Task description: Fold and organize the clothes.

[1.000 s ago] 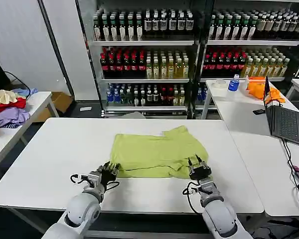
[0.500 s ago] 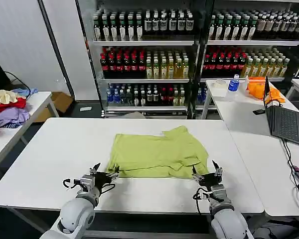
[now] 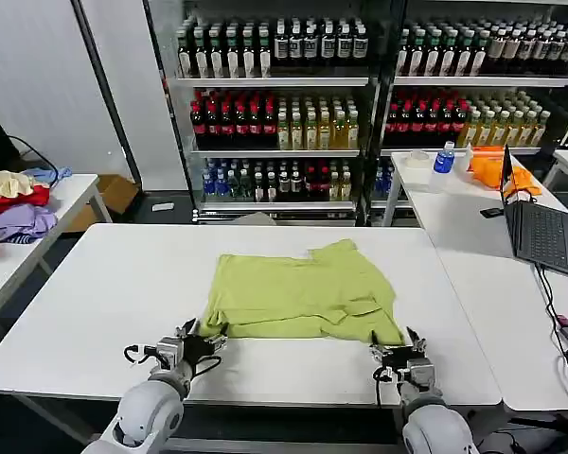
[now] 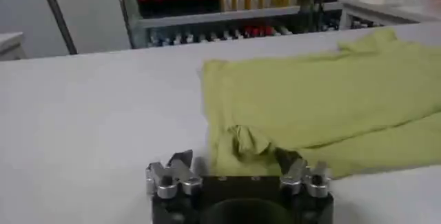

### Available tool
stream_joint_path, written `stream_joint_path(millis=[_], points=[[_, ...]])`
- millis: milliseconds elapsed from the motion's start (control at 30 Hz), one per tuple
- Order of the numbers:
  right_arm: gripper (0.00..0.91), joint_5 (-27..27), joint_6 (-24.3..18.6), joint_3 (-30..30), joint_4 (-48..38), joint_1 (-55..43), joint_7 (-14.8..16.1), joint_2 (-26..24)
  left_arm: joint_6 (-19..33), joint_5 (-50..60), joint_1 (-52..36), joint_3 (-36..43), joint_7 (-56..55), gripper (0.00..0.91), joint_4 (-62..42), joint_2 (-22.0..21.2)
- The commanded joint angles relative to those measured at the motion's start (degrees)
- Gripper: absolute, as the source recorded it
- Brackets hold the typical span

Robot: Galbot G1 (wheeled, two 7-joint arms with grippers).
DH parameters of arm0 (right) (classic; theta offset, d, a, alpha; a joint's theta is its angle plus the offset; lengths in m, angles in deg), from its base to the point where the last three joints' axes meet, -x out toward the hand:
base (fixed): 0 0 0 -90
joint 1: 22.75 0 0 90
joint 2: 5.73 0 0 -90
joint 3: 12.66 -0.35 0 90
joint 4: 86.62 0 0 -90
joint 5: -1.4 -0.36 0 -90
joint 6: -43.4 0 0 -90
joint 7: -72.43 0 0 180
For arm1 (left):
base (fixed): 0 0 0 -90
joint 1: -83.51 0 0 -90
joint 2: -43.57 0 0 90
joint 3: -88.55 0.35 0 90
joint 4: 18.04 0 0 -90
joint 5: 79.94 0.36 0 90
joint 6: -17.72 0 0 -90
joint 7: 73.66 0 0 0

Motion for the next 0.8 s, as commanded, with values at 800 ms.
stream_joint_path(millis=[800], points=[[0.0,-1.06,1.59,-1.96,7.81,7.79,0.13,-2.01,-0.85,-3.35,11.12,-3.47,1.18,0.02,10.9,1.81]])
